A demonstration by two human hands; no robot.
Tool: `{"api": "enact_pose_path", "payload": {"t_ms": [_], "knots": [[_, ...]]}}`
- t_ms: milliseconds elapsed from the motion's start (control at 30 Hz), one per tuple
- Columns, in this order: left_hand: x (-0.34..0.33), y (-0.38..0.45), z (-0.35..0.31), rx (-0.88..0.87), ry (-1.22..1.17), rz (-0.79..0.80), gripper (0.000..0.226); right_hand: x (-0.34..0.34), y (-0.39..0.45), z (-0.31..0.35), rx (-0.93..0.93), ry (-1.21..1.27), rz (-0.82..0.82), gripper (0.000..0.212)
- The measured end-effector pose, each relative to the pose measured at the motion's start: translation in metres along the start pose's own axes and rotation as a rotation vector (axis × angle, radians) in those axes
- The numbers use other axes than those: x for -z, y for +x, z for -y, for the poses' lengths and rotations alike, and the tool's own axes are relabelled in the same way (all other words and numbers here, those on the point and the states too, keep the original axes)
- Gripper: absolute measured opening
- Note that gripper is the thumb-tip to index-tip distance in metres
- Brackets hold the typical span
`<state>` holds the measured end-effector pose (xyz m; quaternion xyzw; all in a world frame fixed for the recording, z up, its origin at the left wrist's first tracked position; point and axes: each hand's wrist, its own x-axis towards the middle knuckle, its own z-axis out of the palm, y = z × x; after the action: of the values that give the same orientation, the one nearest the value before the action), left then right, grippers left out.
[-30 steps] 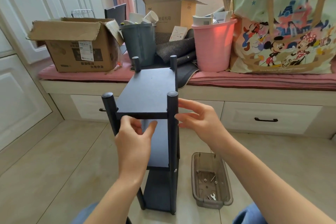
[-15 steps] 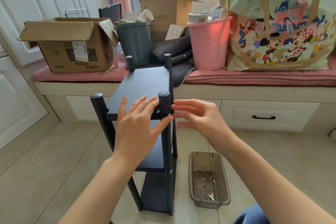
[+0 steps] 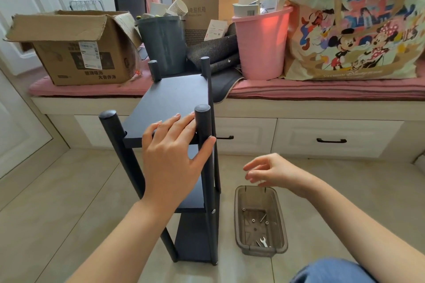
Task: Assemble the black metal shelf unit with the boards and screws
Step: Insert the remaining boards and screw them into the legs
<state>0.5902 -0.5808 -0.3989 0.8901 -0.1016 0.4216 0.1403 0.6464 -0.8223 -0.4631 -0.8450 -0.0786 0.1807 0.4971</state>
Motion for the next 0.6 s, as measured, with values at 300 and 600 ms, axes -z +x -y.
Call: {"api": "enact_pose_path", "payload": {"t_ms": [300,600], "knots": [[-0.016,0.000,-0.006,-0.047,0.042,-0.170,0.044,-0.035,0.058,-0.132,-0.269,-0.206,0.011,0.015],[-0.025,-0.002,-0.012,-0.059,0.076,-0.222,0.047,-0.084,0.125,-0.226,-0.419,-0.303,0.011,0.022]]}}
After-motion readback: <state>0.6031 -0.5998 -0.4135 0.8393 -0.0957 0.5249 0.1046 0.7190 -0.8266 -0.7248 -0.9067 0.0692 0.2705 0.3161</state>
